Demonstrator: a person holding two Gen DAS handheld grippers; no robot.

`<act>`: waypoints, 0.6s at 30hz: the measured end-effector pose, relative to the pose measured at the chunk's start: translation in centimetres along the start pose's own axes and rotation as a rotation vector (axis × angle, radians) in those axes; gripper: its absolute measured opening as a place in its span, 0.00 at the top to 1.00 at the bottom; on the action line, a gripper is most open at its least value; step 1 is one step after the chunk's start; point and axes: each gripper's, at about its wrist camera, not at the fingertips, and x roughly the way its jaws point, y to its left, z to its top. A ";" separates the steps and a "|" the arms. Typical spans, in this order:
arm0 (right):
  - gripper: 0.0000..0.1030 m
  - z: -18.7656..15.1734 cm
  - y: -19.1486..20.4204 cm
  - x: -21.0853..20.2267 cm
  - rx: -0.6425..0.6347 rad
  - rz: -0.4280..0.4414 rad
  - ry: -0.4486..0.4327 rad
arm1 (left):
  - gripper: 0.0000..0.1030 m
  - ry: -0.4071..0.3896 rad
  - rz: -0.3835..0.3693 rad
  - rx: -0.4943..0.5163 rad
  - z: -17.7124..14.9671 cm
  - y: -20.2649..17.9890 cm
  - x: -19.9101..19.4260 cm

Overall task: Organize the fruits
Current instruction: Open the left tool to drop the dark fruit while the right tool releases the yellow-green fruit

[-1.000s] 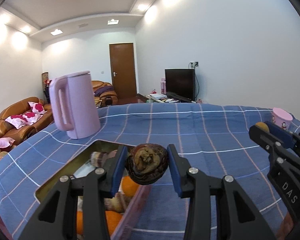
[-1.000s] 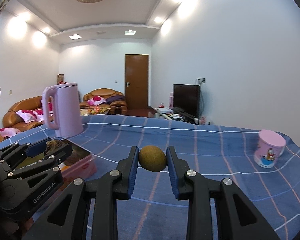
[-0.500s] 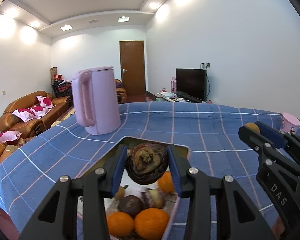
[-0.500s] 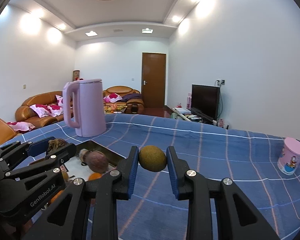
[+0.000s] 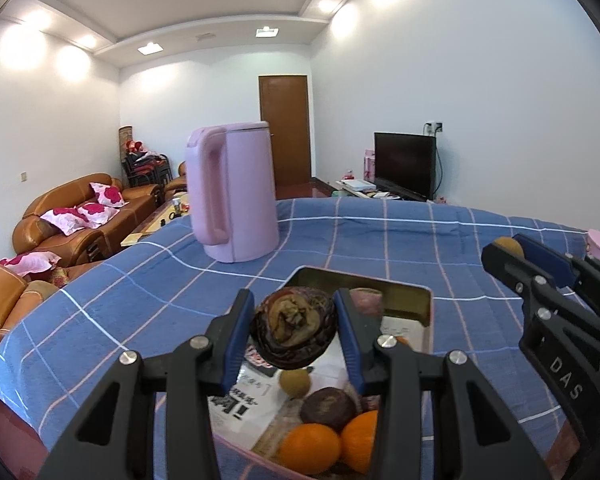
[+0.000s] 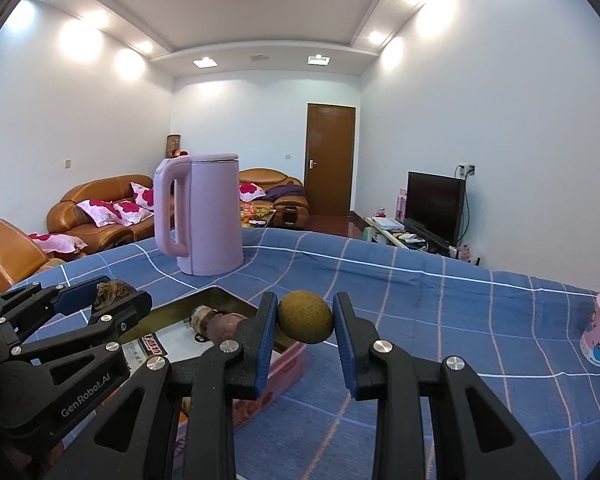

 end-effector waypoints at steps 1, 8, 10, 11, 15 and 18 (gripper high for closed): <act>0.70 0.1 0.3 0.1 -0.003 0.004 0.001 | 0.58 0.002 0.003 -0.001 0.0 0.2 0.0; 0.70 0.4 1.6 0.9 -0.021 0.035 0.017 | 0.58 0.027 0.029 -0.010 -0.1 1.9 0.8; 0.70 0.5 2.1 1.4 -0.025 0.046 0.026 | 0.58 0.036 0.038 -0.012 -0.2 2.2 0.9; 0.71 0.5 2.2 1.5 -0.027 0.051 0.029 | 0.58 0.040 0.041 -0.013 -0.2 2.3 1.0; 0.70 0.5 3.1 2.2 -0.039 0.071 0.043 | 0.58 0.058 0.053 -0.014 -0.4 3.0 1.3; 0.70 0.4 3.8 3.0 -0.040 0.087 0.065 | 0.58 0.076 0.053 -0.020 -0.5 3.4 1.7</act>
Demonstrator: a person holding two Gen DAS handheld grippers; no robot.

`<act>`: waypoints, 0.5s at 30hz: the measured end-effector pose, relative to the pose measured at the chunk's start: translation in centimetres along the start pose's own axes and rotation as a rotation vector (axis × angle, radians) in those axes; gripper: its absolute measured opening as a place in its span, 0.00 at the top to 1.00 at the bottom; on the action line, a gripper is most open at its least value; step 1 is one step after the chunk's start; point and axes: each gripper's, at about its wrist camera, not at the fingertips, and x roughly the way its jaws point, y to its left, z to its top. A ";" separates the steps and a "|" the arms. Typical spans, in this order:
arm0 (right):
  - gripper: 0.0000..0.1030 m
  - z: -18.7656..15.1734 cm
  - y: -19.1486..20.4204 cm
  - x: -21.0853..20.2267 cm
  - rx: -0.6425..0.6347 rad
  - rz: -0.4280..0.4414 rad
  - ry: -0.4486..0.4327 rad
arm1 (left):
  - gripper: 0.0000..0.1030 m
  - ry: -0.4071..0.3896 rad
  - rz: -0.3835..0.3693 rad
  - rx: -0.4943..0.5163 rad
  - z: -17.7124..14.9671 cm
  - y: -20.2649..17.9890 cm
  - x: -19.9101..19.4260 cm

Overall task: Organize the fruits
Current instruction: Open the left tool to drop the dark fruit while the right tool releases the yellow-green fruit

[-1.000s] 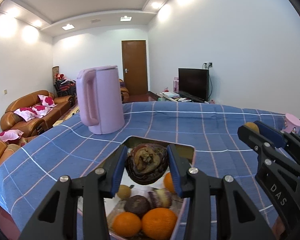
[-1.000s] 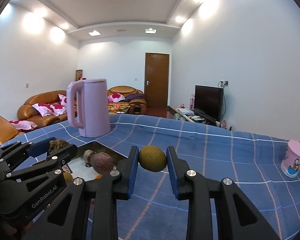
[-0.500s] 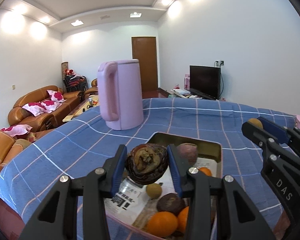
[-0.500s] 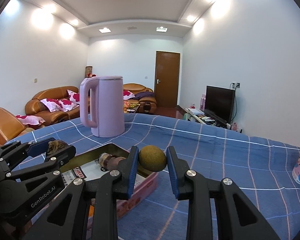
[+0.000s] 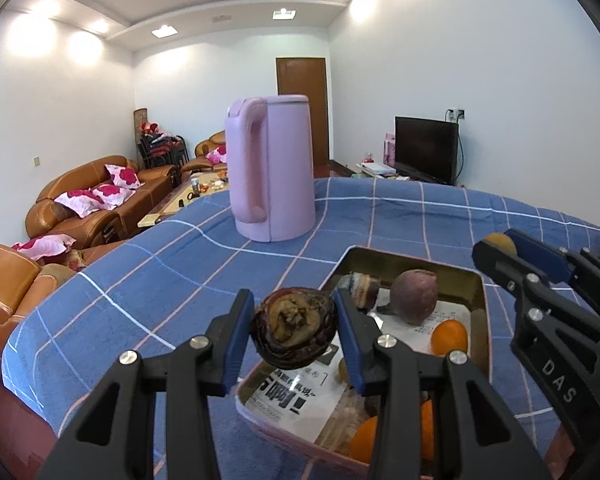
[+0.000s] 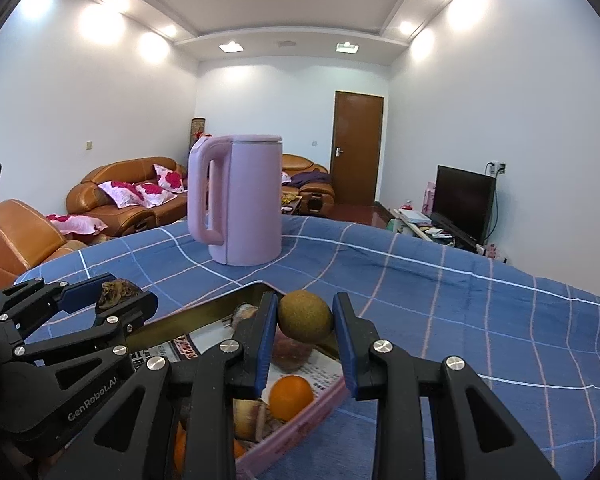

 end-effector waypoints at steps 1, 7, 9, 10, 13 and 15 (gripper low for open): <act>0.70 0.0 0.1 0.2 0.001 0.004 0.006 | 0.58 0.005 0.001 -0.001 0.0 0.1 0.1; 0.70 -0.5 0.7 2.1 0.005 0.046 0.091 | 0.58 0.034 0.001 0.006 -0.3 0.4 0.5; 0.70 -0.8 0.9 2.8 0.005 0.055 0.131 | 0.58 0.054 -0.004 0.018 -0.5 0.3 0.8; 0.70 -1.0 1.0 3.2 0.005 0.060 0.155 | 0.57 0.064 -0.006 0.025 -0.6 0.3 1.0; 0.70 -1.4 1.1 4.0 0.010 0.075 0.211 | 0.57 0.067 0.001 0.033 -0.8 0.1 1.1; 0.70 -1.5 1.2 4.3 0.009 0.077 0.230 | 0.57 0.075 -0.002 0.038 -0.9 0.0 1.3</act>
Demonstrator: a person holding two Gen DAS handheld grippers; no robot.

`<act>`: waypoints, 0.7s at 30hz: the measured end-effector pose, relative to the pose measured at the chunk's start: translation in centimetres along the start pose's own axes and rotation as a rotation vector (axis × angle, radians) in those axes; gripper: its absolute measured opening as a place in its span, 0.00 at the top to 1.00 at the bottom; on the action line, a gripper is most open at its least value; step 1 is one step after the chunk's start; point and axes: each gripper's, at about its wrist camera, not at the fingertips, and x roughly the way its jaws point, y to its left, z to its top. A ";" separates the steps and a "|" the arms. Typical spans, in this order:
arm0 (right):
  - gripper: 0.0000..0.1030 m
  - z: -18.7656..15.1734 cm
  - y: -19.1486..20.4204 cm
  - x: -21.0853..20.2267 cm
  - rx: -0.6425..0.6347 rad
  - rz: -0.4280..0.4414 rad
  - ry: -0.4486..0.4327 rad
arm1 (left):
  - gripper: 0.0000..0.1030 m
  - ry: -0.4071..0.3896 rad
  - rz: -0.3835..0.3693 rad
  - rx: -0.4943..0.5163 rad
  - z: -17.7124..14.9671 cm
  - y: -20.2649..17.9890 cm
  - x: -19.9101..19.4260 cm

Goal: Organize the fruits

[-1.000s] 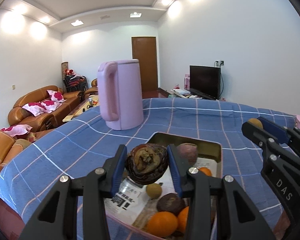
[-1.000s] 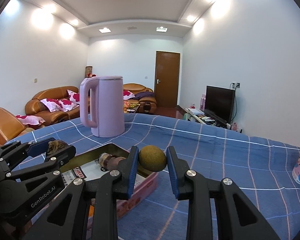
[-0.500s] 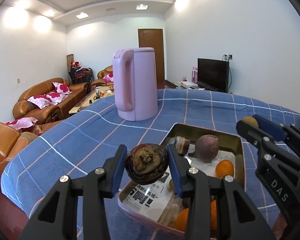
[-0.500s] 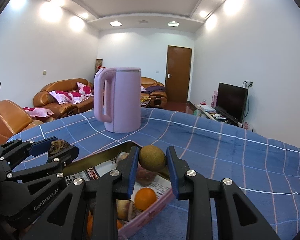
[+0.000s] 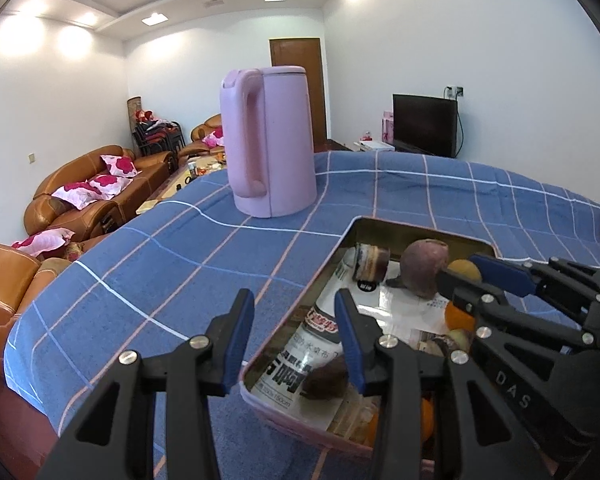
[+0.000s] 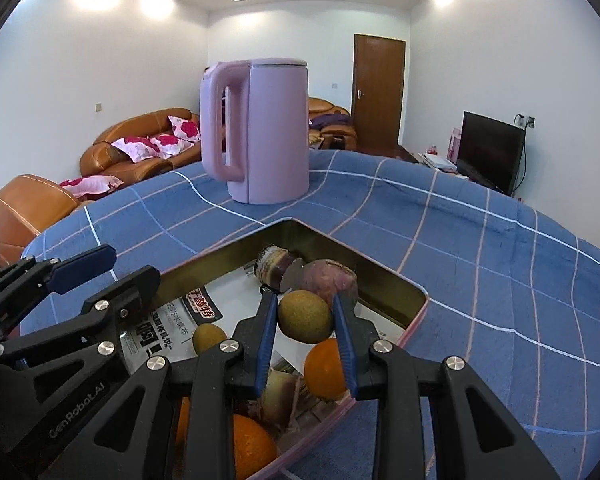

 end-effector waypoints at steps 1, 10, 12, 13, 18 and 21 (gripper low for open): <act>0.70 -0.1 0.0 0.1 -0.001 0.002 0.007 | 0.57 0.003 -0.001 0.002 0.0 -0.1 0.1; 0.58 -0.1 0.3 0.6 -0.010 0.007 0.034 | 0.54 0.010 -0.003 -0.001 -0.2 0.1 0.1; 0.57 -0.1 0.4 0.6 -0.011 0.003 0.032 | 0.52 0.009 -0.001 -0.004 -0.2 0.2 0.0; 0.57 -0.1 0.3 0.5 -0.010 0.004 0.031 | 0.51 0.009 -0.001 -0.005 -0.2 0.2 0.0; 0.57 -0.1 0.2 0.3 0.005 -0.003 0.023 | 0.43 0.005 0.000 -0.004 -0.4 0.3 -0.2; 0.56 -0.2 -0.1 0.0 0.019 -0.009 0.013 | 0.37 -0.002 0.002 -0.007 -0.4 0.5 -0.5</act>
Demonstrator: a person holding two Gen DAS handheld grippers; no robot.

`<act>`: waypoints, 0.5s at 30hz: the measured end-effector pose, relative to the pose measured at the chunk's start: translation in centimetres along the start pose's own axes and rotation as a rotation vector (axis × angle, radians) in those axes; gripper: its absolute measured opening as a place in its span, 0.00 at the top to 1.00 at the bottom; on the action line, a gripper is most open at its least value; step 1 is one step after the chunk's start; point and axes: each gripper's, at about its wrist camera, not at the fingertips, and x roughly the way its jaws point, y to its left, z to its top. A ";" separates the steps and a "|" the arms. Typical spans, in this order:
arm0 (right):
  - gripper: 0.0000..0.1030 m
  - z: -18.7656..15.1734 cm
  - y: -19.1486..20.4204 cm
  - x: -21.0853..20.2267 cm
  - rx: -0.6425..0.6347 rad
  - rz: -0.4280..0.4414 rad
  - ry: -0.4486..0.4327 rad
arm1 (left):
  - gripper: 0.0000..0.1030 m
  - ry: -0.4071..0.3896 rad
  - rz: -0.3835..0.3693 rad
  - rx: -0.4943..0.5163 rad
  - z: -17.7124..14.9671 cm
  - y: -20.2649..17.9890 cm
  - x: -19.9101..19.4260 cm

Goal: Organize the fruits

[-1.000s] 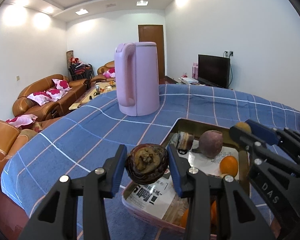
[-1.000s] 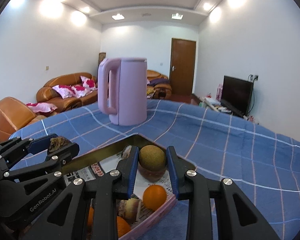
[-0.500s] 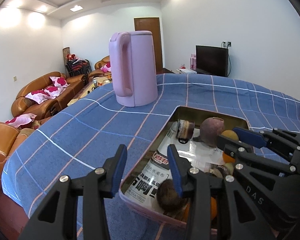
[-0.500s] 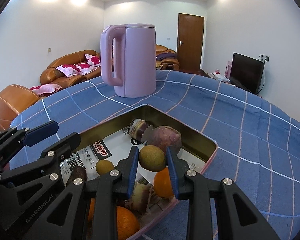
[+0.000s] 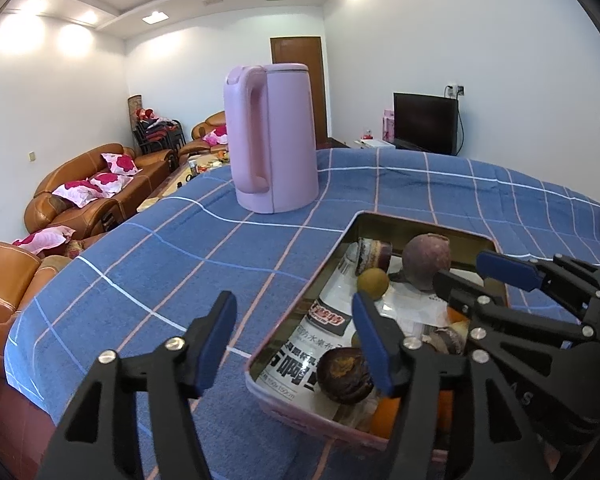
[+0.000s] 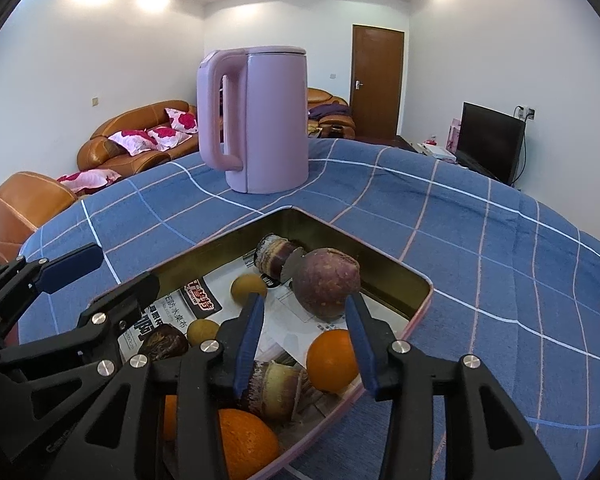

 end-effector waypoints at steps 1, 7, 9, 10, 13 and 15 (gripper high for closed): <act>0.56 0.0 -0.1 -0.2 0.005 -0.003 -0.007 | 0.36 -0.004 -0.001 0.001 0.0 0.0 -0.1; 0.54 -0.4 -0.9 -1.8 0.040 -0.039 -0.056 | 0.33 -0.037 -0.006 -0.001 0.2 0.2 -1.2; 0.54 -0.5 -1.2 -2.6 0.053 -0.060 -0.082 | 0.29 -0.051 -0.007 -0.008 0.3 0.3 -1.5; 0.54 -0.5 -1.4 -3.1 0.056 -0.075 -0.099 | 0.28 -0.061 -0.009 -0.013 0.3 0.3 -1.8; 0.47 -0.5 -1.7 -4.6 0.065 -0.098 -0.149 | 0.28 -0.076 -0.012 -0.018 0.6 0.4 -2.4; 0.47 -0.4 -1.8 -5.2 0.066 -0.103 -0.164 | 0.27 -0.084 -0.014 -0.019 0.6 0.4 -2.6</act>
